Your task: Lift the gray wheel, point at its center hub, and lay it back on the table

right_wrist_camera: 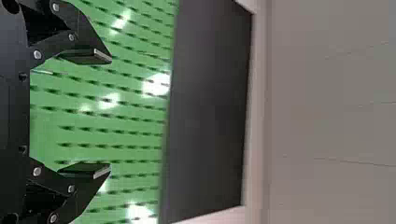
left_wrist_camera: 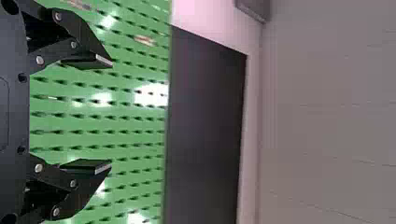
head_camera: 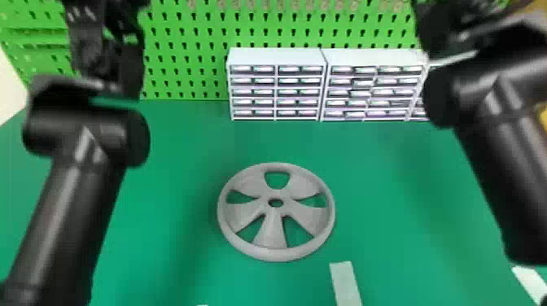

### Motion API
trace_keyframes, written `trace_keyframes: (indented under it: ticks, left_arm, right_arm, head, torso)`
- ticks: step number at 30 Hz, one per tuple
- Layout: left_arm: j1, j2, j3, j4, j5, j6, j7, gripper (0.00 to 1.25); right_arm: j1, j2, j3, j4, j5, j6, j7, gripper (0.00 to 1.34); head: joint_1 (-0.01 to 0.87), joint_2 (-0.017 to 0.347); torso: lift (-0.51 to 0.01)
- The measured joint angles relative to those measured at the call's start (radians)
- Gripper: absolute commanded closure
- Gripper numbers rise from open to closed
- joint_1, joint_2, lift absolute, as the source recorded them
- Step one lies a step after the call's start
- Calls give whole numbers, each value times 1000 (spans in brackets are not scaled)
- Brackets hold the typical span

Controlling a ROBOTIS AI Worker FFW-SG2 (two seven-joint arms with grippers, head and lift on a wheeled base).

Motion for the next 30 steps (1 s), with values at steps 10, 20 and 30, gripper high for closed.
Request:
trace_keyframes:
  ticks: [10, 20, 30]
  left_arm:
    - [-217, 61, -36, -6, 16, -28, 6, 492]
    - [-411, 107, -50, -69, -19, -20, 54, 492]
    - [-562, 122, -80, -90, -22, 25, 80, 492]
  right_arm:
    - [-146, -33, -12, -63, 38, -52, -50, 429]
    - [-303, -48, -24, -78, 5, -90, -54, 421]
    - [-429, -40, -56, -86, -16, -107, -80, 421]
  head:
    - [692, 48]
    - [692, 48]
    - [692, 48]
  torso:
    - [-96]
    - [-96]
    - [-96]
